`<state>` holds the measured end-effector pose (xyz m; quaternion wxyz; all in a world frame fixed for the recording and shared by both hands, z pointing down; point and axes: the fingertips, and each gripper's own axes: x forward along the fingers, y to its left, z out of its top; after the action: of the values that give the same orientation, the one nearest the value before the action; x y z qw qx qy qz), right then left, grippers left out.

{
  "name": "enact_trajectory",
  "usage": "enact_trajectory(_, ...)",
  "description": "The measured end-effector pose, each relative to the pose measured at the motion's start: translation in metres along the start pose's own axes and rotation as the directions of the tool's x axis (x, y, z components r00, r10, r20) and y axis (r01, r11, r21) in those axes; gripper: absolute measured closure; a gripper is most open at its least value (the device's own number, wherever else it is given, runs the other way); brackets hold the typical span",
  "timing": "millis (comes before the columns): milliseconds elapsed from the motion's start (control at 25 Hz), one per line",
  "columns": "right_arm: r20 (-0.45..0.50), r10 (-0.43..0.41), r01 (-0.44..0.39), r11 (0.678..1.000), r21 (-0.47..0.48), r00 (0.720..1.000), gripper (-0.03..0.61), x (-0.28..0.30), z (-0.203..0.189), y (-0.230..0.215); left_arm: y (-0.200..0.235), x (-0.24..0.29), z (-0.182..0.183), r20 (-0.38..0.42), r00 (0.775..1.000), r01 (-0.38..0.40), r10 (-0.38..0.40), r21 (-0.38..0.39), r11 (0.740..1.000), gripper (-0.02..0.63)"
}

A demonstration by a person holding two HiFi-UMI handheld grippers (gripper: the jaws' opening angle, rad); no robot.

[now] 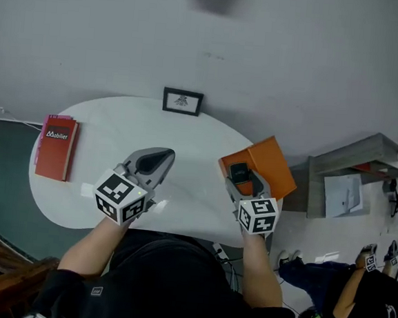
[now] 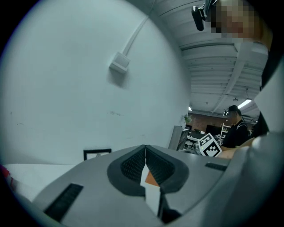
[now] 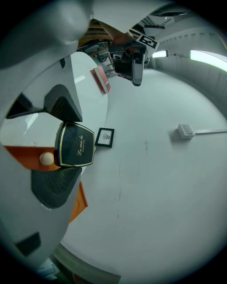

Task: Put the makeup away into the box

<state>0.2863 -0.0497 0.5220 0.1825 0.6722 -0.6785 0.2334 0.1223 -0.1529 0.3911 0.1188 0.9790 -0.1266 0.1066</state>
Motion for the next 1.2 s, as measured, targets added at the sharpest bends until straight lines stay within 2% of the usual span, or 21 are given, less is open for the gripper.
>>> enact_trajectory(160,-0.011,-0.011,0.011,0.999,0.040,1.000,0.295,-0.028,-0.029,-0.041,-0.042,0.034,-0.004,-0.028,0.999,0.023,-0.022,0.013,1.000,0.600)
enact_trajectory(400,-0.059,-0.002,0.007,0.996,0.087,0.998,0.295,-0.038,-0.069,-0.062,-0.074,0.068,-0.011,-0.088,0.994,0.075,-0.072,0.027,0.997,0.600)
enact_trajectory(840,-0.184,0.020,-0.004,0.996,0.088,0.983,0.295,-0.008,-0.114,-0.067,-0.074,0.095,-0.035,-0.155,0.982,0.110,-0.108,0.003,0.994,0.600)
enact_trajectory(1200,-0.333,0.016,-0.010,1.000,0.019,0.943,0.295,0.016,-0.142,-0.065,-0.063,0.103,-0.048,-0.181,0.974,0.131,-0.134,-0.028,0.991,0.600)
